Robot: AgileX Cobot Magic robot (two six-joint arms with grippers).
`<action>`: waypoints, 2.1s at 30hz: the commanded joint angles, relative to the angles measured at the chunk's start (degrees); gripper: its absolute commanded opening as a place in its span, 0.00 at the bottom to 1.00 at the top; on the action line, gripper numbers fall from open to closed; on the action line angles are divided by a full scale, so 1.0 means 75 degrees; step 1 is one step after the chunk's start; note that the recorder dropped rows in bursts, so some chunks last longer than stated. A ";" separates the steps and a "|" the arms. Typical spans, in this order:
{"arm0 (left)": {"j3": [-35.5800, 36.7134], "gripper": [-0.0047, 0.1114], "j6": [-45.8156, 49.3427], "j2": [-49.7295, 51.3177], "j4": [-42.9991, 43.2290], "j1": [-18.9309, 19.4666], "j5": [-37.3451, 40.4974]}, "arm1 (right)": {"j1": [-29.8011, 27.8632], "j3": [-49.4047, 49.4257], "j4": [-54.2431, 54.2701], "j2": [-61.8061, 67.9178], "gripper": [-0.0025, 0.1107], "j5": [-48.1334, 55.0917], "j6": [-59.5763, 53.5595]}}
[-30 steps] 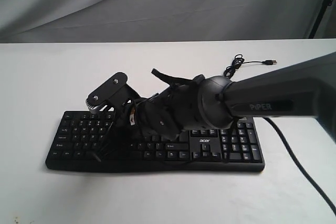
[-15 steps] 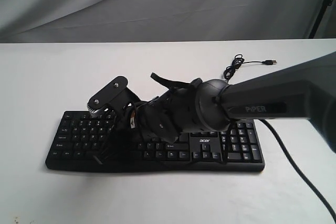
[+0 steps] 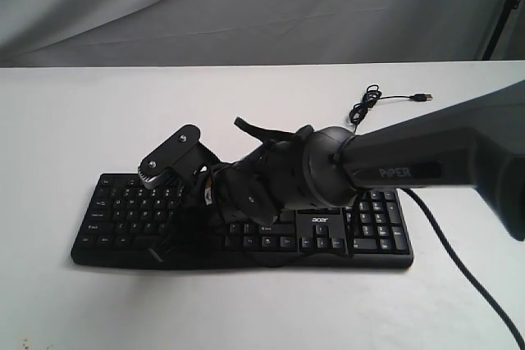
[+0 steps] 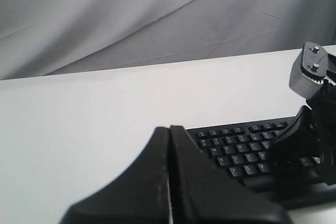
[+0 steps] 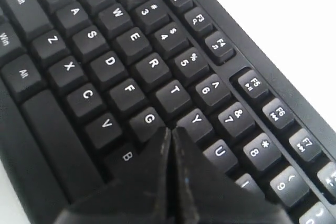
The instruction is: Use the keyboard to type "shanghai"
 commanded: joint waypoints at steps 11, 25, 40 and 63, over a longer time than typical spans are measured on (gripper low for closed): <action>0.0033 0.04 -0.0021 -0.0026 0.0006 -0.0031 -0.0036 | -0.0026 0.0005 -0.0062 -0.0007 0.02 0.0458 -0.0006; 0.0033 0.04 -0.0021 -0.0026 0.0006 -0.0031 -0.0036 | 0.0815 -0.2512 -0.0115 0.0477 0.02 0.1610 -0.0153; 0.0033 0.04 -0.0021 -0.0026 0.0006 -0.0031 -0.0036 | 0.0773 -0.3814 -0.0115 0.1744 0.02 0.1963 -0.0293; 0.0033 0.04 -0.0021 -0.0026 0.0006 -0.0031 -0.0036 | 0.0734 -0.3664 -0.1060 0.1027 0.02 0.3167 -0.0008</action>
